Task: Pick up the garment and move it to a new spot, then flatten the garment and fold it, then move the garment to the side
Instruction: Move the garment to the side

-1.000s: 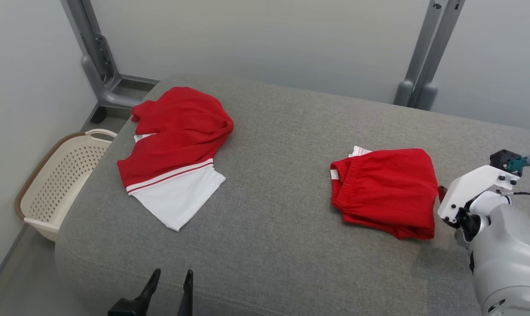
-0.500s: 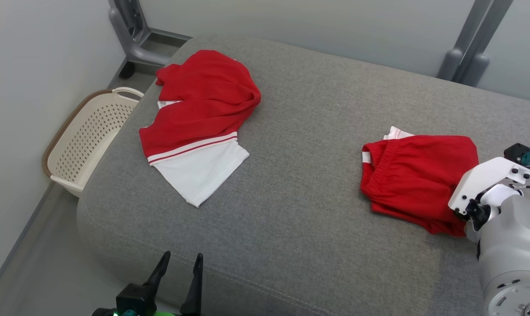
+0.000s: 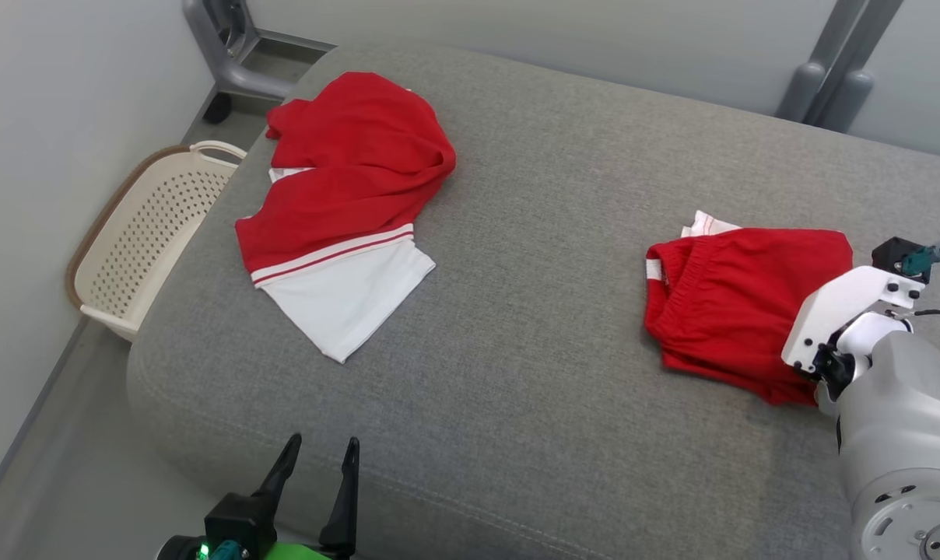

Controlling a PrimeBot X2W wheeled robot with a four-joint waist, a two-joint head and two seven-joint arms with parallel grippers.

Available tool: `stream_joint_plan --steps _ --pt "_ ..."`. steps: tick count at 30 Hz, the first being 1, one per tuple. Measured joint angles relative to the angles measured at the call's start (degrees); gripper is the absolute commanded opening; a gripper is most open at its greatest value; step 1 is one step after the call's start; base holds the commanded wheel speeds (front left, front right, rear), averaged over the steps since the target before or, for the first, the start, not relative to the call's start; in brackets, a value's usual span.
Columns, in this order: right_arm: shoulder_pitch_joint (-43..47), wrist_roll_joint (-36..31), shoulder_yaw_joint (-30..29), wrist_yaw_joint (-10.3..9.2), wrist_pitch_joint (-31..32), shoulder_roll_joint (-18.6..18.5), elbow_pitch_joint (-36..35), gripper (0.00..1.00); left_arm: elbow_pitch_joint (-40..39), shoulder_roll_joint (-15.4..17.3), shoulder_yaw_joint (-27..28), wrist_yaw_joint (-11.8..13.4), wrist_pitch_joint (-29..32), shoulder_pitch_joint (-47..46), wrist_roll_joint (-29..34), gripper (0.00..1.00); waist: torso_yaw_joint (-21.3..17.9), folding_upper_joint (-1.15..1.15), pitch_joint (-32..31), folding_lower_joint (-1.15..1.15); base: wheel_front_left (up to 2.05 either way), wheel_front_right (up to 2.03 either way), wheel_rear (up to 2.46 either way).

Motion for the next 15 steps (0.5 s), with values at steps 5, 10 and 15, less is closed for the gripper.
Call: stream_joint_plan --steps 5,10,15 --pt "0.3 -0.08 8.56 -0.01 0.85 -0.1 -1.89 0.0 -0.19 -0.26 -0.3 -0.15 -0.14 -0.26 0.29 1.0 -2.93 0.0 0.1 0.0 0.0 0.0 0.0" --pt "0.26 -0.09 16.15 -0.01 1.78 -0.16 -4.14 0.0 -1.59 -0.53 -0.42 -0.33 -0.23 -1.07 1.24 1.0 -6.47 0.0 0.82 0.0 0.0 0.0 0.0" --pt "-2.04 -0.1 20.62 0.0 1.68 -2.38 -4.81 0.0 -4.93 -0.78 -0.62 -0.73 -0.44 -3.55 2.97 1.0 -10.56 0.0 3.08 0.0 0.0 0.0 0.0"
